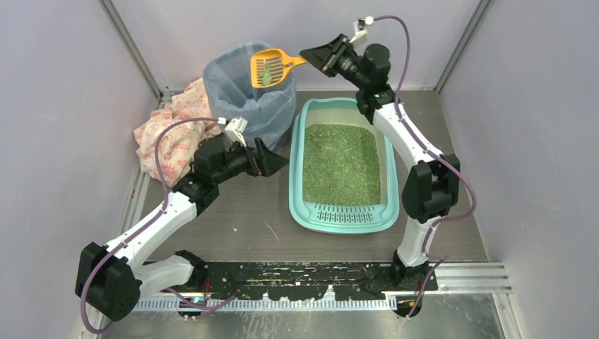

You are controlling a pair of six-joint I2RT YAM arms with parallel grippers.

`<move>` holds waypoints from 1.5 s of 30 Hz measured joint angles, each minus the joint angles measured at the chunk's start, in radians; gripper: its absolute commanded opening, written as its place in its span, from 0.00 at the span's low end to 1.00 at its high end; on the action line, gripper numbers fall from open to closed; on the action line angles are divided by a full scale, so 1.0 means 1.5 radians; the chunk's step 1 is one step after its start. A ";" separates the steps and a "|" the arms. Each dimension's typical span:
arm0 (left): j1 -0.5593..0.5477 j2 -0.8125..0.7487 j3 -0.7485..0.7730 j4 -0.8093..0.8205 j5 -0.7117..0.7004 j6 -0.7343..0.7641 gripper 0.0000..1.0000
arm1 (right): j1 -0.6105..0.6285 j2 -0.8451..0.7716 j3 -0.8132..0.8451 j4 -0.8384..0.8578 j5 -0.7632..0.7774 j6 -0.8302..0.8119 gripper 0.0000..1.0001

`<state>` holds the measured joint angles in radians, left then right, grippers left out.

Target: Clean the litter box

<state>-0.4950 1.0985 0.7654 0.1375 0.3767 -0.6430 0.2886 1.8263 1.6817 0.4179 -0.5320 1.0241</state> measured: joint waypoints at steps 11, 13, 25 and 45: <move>0.000 -0.010 -0.023 -0.017 -0.005 0.001 0.89 | 0.190 0.070 0.228 -0.407 0.203 -0.433 0.01; 0.000 -0.010 -0.023 -0.017 -0.005 0.001 0.89 | 0.239 0.070 0.244 -0.431 0.255 -0.505 0.01; 0.000 -0.009 -0.023 -0.017 -0.005 0.002 0.89 | 0.330 0.070 0.263 -0.448 0.418 -0.701 0.01; 0.001 0.035 -0.023 -0.009 0.006 0.003 0.89 | 0.008 -0.139 -0.094 0.054 0.242 -0.249 0.01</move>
<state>-0.4942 1.1503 0.7303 0.1238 0.3855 -0.6392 0.3004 1.6184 1.5402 0.4988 -0.1684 0.6498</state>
